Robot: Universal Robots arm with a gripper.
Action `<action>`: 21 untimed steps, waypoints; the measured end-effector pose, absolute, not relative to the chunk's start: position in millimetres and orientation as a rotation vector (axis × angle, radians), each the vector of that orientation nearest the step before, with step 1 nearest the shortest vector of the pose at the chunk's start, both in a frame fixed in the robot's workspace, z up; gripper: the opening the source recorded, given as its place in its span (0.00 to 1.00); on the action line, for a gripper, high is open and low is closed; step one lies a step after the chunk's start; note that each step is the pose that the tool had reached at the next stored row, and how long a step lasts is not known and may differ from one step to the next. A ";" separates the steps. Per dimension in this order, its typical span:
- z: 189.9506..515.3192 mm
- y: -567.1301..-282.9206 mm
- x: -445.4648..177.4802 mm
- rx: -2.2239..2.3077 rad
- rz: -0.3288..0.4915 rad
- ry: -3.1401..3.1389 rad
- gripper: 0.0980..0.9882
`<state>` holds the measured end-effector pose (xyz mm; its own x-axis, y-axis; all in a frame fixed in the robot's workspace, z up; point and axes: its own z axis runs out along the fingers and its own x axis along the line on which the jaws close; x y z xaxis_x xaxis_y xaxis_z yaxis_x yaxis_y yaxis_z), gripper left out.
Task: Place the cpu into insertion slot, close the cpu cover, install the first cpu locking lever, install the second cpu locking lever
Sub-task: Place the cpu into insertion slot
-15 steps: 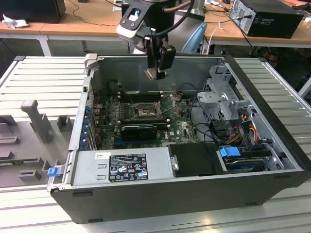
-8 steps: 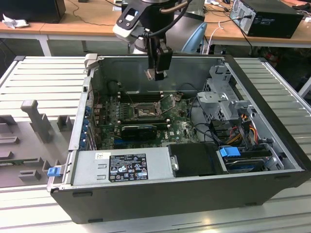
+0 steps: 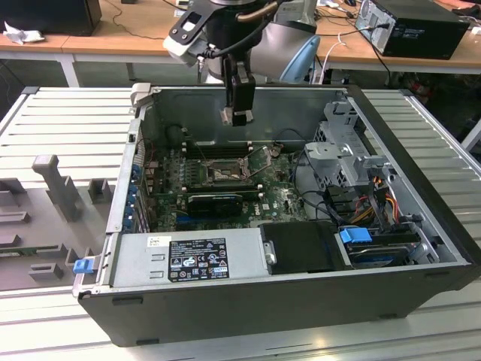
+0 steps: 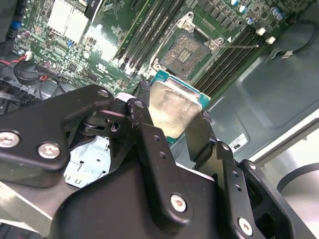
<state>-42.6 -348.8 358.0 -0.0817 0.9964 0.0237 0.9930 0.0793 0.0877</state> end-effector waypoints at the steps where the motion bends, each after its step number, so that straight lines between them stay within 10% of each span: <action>1: 357.5 -348.8 -44.7 2.100 0.125 2.277 0.48; 21: 353.8 -348.8 -46.7 2.106 0.125 2.270 0.48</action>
<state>-46.7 -348.8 353.8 -0.0761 0.9968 0.0237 0.9934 0.0737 0.0877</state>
